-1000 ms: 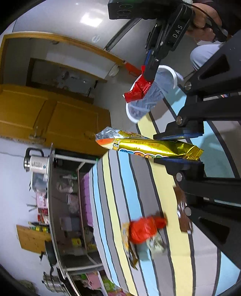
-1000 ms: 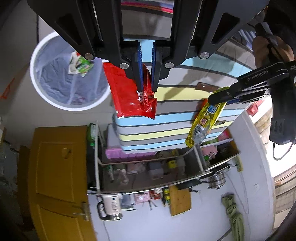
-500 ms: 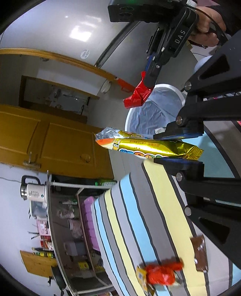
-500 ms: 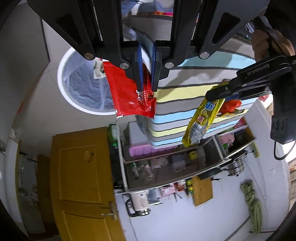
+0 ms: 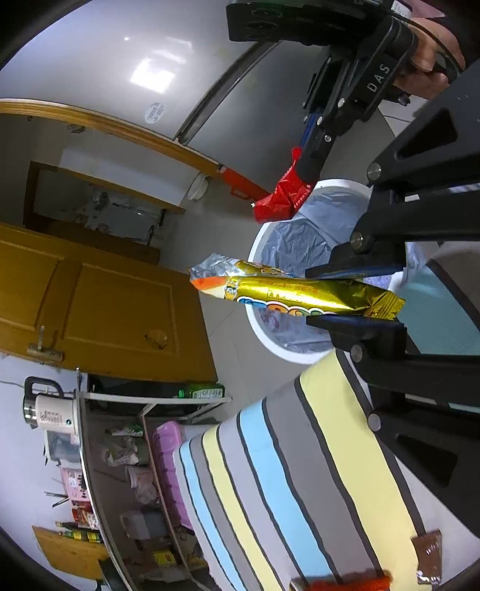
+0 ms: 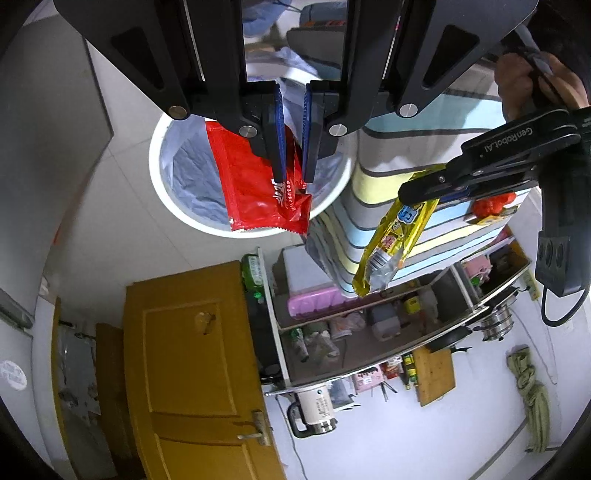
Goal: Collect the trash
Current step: 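Carry the gold wrapper and red packet over the trash bin with both tools, then open both tools to drop the gold wrapper and red packet into the bin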
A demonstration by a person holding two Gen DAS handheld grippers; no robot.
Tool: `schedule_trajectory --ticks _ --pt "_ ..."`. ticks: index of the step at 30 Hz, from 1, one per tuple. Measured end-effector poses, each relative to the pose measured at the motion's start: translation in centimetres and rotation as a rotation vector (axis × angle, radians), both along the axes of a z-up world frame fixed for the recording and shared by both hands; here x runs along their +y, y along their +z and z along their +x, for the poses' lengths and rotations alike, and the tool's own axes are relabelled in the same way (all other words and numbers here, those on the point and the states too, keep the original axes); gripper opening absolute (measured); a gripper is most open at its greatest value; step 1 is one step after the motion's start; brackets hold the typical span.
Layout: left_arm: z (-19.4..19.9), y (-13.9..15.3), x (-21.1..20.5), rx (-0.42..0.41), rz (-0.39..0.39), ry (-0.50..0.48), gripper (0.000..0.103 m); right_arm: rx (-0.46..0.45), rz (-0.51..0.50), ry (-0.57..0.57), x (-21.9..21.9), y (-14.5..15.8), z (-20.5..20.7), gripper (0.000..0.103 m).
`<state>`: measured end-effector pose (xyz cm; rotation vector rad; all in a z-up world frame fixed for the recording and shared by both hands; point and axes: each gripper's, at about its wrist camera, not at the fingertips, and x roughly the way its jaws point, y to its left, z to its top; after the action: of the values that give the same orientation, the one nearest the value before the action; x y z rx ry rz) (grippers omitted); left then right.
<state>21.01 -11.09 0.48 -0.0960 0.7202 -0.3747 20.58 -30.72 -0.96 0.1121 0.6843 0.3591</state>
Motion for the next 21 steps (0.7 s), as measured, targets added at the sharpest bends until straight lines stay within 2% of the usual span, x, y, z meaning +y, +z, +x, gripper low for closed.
schedule_trajectory --ticks 11,21 --pt "1.8 -2.1 -2.2 0.071 0.005 -0.023 0.018 0.090 0.014 -0.019 -1.2 -2.9 2.8 0.008" --pt "3.3 -3.7 -2.9 0.136 0.014 -0.041 0.025 0.171 -0.001 -0.043 -1.7 -5.2 4.3 0.010"
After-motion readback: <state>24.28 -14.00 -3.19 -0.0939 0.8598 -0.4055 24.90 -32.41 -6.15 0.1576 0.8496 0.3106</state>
